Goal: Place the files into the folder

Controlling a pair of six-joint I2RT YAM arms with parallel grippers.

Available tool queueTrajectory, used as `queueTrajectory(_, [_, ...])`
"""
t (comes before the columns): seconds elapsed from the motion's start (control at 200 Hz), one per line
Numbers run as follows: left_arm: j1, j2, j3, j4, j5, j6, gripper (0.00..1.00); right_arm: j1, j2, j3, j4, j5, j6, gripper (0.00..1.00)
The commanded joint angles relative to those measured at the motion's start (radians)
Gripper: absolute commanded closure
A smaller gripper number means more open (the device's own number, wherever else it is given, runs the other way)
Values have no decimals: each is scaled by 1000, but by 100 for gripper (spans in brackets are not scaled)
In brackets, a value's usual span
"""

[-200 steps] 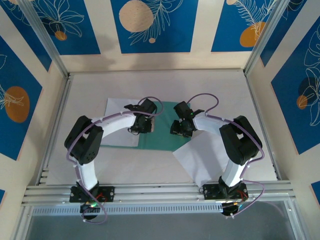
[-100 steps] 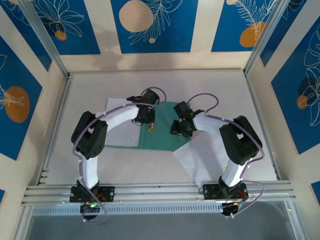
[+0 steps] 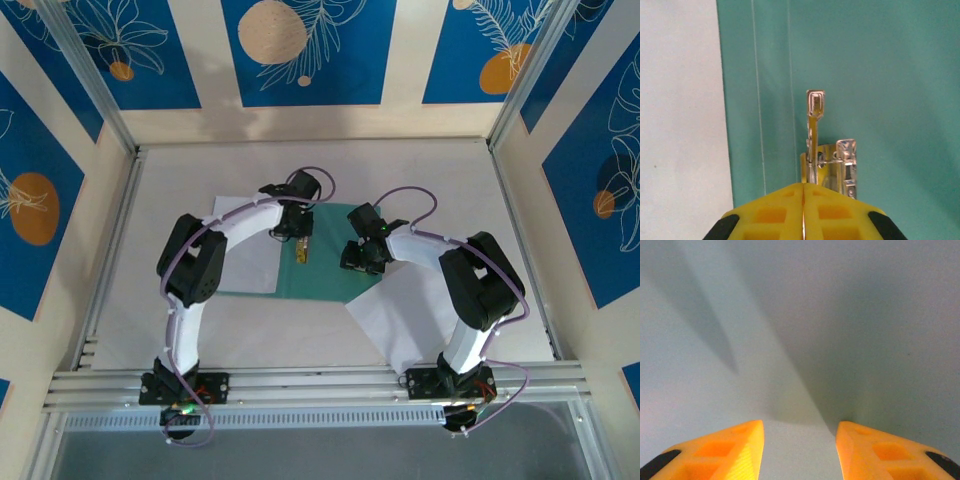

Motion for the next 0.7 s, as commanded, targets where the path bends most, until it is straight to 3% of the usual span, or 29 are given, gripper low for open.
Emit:
queueTrajectory(0.0, [26,35,40,-2,34,8,92,3,-3,-36,-77,23,-10,55])
queueTrajectory(0.14, [28,76,87,-36,63,2,92,2,-7,-32,-82,26,-11,55])
queueTrajectory(0.36, [30,-2,54,-52,46,2,89,1,-16,-33,-90,35,-15,55])
queueTrajectory(0.515, [51,-108,-33,-66,4,-10,70,-1,-13,-29,-92,45,-22,55])
queueTrajectory(0.695, [88,-247,-224,-39,1,-29,61,-19,-9,-14,-99,58,-45,55])
